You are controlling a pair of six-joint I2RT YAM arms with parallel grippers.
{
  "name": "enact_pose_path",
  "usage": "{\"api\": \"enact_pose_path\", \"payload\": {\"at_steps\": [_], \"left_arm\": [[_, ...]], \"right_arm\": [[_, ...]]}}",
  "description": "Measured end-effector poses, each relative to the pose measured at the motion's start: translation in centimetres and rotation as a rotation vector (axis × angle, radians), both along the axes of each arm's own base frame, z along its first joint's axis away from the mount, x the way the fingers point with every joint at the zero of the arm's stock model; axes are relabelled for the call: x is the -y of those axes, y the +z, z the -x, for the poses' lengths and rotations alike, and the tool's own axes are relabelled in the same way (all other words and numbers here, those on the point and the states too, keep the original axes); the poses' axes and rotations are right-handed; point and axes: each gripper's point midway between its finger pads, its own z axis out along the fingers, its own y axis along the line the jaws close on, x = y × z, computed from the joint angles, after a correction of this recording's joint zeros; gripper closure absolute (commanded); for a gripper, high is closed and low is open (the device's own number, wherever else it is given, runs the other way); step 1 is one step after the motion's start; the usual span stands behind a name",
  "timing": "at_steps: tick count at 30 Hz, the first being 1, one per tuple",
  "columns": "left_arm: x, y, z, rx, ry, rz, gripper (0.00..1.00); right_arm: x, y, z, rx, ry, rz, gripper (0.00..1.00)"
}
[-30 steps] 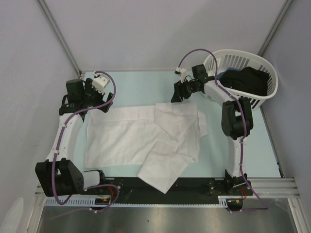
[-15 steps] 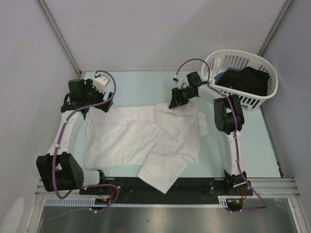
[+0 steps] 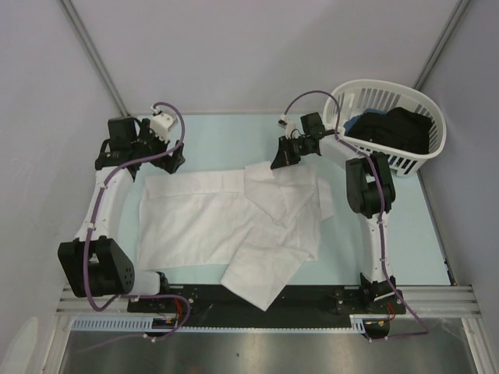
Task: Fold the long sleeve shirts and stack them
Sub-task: Fold the shirt
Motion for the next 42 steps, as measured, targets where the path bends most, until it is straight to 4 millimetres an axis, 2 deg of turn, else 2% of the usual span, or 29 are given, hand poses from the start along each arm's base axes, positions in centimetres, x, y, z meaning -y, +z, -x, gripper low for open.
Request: {"api": "enact_pose_path", "payload": {"at_steps": [3, 5, 9, 11, 14, 17, 21, 24, 29, 32, 35, 39, 42], "left_arm": [[1.7, 2.5, -0.8, 0.024, -0.073, 0.042, 0.01], [3.2, 3.6, -0.9, 0.04, -0.114, 0.052, 0.0], [8.4, 4.8, 0.2, 0.045, -0.234, 0.082, 0.01], [10.4, 5.0, 0.9, 0.033, -0.277, 0.101, 0.01], [13.1, 5.6, 2.1, 0.011, -0.329, 0.153, 0.01], [15.2, 6.6, 3.0, -0.003, -0.346, 0.219, 0.01], [19.0, 8.4, 4.4, -0.043, -0.368, 0.365, 0.01], [21.3, 9.3, 5.6, -0.107, -0.361, 0.467, 0.0], [22.9, 9.5, 6.7, -0.236, -0.291, 0.586, 0.0], [23.2, 8.3, 7.1, -0.329, -0.217, 0.641, 0.0], [23.3, 5.8, 7.7, -0.431, -0.132, 0.659, 0.01], [22.8, 1.6, 8.9, -0.586, 0.008, 0.662, 0.01], [22.6, -0.5, 9.7, -0.679, 0.082, 0.685, 0.01]], "right_arm": [[0.8, 2.9, 0.7, 0.031, -0.01, -0.044, 1.0], [1.2, 6.3, 1.4, 0.08, -0.012, -0.084, 1.0], [1.8, 14.3, 3.5, 0.248, 0.003, -0.168, 1.0], [1.9, 17.4, 5.0, 0.328, 0.017, -0.199, 1.0], [2.4, 21.1, 7.8, 0.432, 0.022, -0.231, 1.0], [2.8, 22.9, 10.6, 0.507, 0.016, -0.241, 1.0], [2.7, 23.7, 13.8, 0.619, 0.018, -0.22, 1.0], [1.5, 23.0, 16.2, 0.686, 0.052, -0.197, 1.0], [0.6, 19.3, 17.7, 0.741, 0.067, -0.109, 1.0], [0.2, 17.2, 18.1, 0.757, 0.075, -0.056, 1.0], [-0.4, 15.8, 18.6, 0.778, 0.088, -0.015, 1.0], [-1.1, 15.3, 18.7, 0.814, 0.088, 0.014, 1.0], [-1.6, 15.2, 18.7, 0.837, 0.09, 0.032, 1.0]]}}
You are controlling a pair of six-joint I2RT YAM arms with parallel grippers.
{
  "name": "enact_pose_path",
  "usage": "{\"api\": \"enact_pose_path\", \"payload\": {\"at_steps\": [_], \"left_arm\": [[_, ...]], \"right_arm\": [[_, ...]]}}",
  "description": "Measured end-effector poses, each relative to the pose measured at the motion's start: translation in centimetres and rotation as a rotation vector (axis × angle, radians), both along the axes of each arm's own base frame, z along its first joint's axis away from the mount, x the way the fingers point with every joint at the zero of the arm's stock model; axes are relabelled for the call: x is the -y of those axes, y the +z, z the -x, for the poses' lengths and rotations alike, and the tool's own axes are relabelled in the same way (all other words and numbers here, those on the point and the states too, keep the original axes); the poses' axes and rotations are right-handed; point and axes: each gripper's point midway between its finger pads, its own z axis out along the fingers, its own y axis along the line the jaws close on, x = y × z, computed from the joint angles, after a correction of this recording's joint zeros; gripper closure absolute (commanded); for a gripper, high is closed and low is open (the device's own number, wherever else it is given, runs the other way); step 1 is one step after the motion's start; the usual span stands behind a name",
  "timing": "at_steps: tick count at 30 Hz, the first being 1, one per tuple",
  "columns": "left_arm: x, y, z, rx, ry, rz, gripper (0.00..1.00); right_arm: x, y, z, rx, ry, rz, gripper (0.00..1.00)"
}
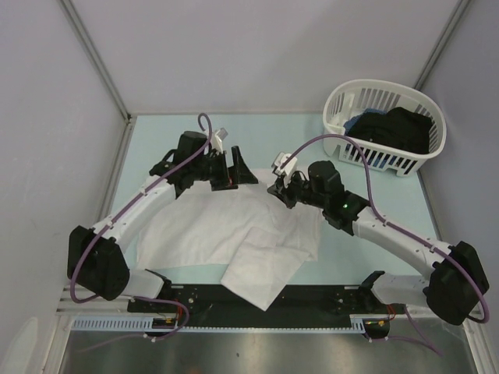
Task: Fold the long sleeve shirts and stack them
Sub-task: Fold the shirt
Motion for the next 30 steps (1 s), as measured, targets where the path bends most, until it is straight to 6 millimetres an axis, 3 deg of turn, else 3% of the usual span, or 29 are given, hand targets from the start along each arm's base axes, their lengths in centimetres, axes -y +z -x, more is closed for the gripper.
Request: {"api": "enact_pose_path", "payload": {"at_steps": [3, 12, 16, 17, 19, 20, 22, 23, 24, 26, 27, 30], "left_arm": [[0.1, -1.5, 0.6, -0.093, 0.037, 0.018, 0.01], [0.9, -3.6, 0.8, -0.237, 0.088, 0.068, 0.03], [1.0, -4.2, 0.7, -0.266, 0.1, 0.07, 0.28], [1.0, -4.2, 0.7, -0.267, 0.102, 0.07, 0.4], [1.1, -4.3, 0.6, -0.27, 0.104, 0.073, 0.54], [1.1, -4.3, 0.5, -0.269, 0.104, 0.074, 0.71], [1.2, -4.3, 0.4, -0.264, 0.102, 0.075, 0.9], [1.2, -4.3, 0.4, -0.261, 0.101, 0.076, 0.98], [1.3, -4.3, 0.4, -0.256, 0.093, 0.077, 1.0], [1.4, -4.3, 0.5, -0.241, 0.074, 0.072, 1.0], [1.4, -4.4, 0.5, -0.224, 0.061, 0.066, 1.0], [1.3, -4.4, 0.9, -0.162, -0.014, 0.039, 1.0]], "right_arm": [[-0.4, -0.4, 0.1, 0.01, 0.003, 0.016, 1.0], [-2.1, -2.6, 1.0, -0.009, 0.055, 0.066, 1.0], [-2.8, -2.9, 1.5, -0.006, 0.078, 0.072, 1.0], [-3.0, -3.0, 1.7, -0.004, 0.086, 0.073, 1.0], [-3.3, -3.0, 2.0, -0.002, 0.099, 0.072, 1.0], [-3.4, -2.9, 2.1, 0.001, 0.107, 0.069, 1.0], [-3.7, -2.7, 2.3, 0.007, 0.118, 0.063, 1.0], [-3.8, -2.7, 2.4, 0.007, 0.123, 0.061, 0.97], [-3.8, -2.7, 2.5, 0.007, 0.126, 0.061, 0.8], [-3.8, -2.7, 2.6, -0.001, 0.13, 0.058, 0.6], [-3.7, -2.6, 2.7, -0.007, 0.132, 0.055, 0.44], [-2.1, -1.8, 2.3, -0.044, 0.121, 0.026, 0.21]]}}
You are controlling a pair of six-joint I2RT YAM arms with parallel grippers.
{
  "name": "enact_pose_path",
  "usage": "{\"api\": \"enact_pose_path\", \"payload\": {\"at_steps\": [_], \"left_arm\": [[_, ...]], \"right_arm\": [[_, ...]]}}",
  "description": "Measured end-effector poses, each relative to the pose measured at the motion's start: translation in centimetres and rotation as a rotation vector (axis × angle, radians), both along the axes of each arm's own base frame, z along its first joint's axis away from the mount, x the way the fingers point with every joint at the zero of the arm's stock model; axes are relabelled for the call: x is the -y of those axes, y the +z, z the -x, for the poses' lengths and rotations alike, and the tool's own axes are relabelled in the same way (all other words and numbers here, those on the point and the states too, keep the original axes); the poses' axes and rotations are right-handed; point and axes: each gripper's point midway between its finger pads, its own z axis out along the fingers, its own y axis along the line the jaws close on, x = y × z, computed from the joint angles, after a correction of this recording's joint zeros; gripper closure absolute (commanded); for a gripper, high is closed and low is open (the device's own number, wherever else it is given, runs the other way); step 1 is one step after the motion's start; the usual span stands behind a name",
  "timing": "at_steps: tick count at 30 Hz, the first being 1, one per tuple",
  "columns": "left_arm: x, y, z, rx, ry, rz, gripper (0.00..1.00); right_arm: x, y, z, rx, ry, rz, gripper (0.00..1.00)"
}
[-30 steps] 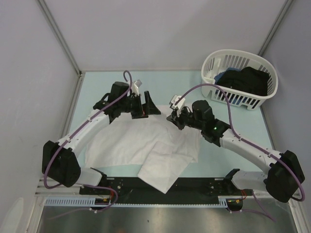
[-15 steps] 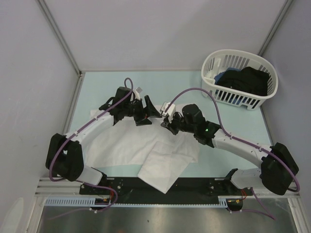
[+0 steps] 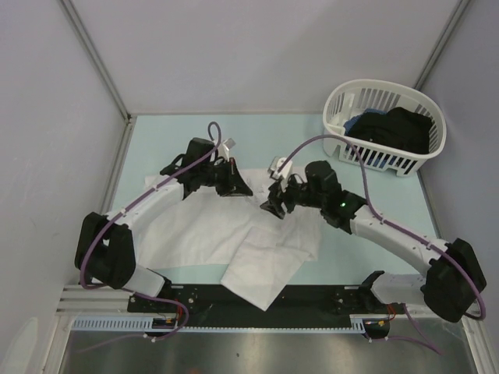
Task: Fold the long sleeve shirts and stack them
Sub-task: Fold the shirt
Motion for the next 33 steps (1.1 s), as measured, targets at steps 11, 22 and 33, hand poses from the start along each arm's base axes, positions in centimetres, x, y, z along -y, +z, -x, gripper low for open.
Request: {"api": "enact_pose_path", "payload": {"at_steps": [11, 22, 33], "left_arm": [[3.6, 7.1, 6.1, 0.674, -0.744, -0.111, 1.0], [4.4, 9.3, 19.1, 1.154, -1.457, -0.117, 0.98], [5.7, 11.0, 22.8, 1.329, -1.694, -0.075, 0.96]], "right_arm": [[14.3, 6.4, -7.4, -0.11, -0.273, -0.148, 0.1], [14.8, 0.3, -8.9, -0.371, -0.189, -0.109, 0.28], [12.7, -3.7, -8.9, -0.466, -0.099, -0.077, 0.49]]}}
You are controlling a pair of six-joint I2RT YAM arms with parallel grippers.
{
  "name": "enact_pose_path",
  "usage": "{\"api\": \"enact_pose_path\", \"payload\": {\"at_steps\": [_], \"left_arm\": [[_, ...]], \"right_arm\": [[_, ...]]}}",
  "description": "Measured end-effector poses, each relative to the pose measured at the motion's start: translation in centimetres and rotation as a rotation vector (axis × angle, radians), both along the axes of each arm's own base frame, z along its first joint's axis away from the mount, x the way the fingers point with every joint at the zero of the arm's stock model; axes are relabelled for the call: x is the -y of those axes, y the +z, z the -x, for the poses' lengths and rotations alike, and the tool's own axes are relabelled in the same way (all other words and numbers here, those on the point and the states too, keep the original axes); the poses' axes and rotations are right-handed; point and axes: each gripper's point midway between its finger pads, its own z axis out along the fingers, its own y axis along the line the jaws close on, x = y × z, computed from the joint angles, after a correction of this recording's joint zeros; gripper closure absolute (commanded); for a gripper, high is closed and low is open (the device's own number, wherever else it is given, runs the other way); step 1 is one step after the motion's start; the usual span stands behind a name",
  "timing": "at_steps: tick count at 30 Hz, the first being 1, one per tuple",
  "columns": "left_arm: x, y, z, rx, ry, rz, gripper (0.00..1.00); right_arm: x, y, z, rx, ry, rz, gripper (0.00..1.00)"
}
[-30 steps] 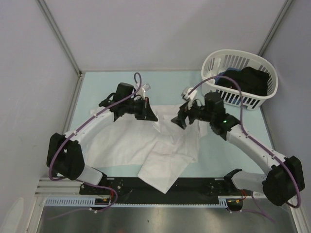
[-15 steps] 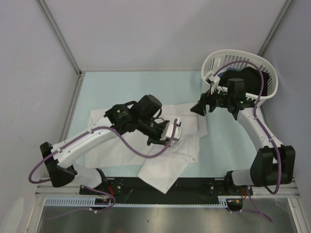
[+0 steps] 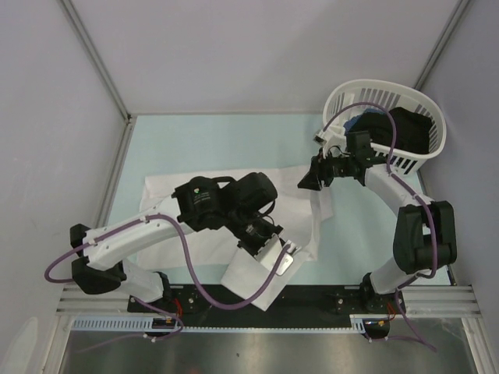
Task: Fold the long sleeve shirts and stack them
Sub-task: Fold the shirt
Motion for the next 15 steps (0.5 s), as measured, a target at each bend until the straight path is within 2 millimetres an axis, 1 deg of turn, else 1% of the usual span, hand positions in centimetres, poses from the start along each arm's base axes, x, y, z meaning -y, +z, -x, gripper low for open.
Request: {"api": "enact_pose_path", "payload": {"at_steps": [2, 4, 7, 10, 13, 15], "left_arm": [[0.7, 0.1, 0.2, 0.005, -0.019, -0.005, 0.96], [0.9, -0.1, 0.9, 0.006, -0.049, -0.016, 0.96], [0.6, -0.3, 2.7, 0.006, -0.109, -0.034, 0.94], [0.3, -0.4, 4.0, 0.007, -0.152, -0.047, 0.92], [-0.1, -0.5, 4.8, 0.003, -0.173, -0.059, 0.9], [-0.3, -0.5, 4.9, 0.003, -0.177, -0.063, 0.92]], "right_arm": [[-0.5, -1.1, 0.1, -0.031, 0.014, 0.005, 0.52], [-0.9, -2.0, 0.1, -0.058, 0.026, 0.009, 0.53], [-1.6, -2.9, 0.3, -0.084, 0.045, 0.014, 0.55], [-2.3, -3.4, 0.4, -0.097, 0.067, 0.017, 0.59], [-2.9, -3.9, 0.6, -0.112, 0.087, 0.023, 0.61], [-3.2, -4.4, 0.8, -0.128, 0.099, 0.028, 0.62]]}}
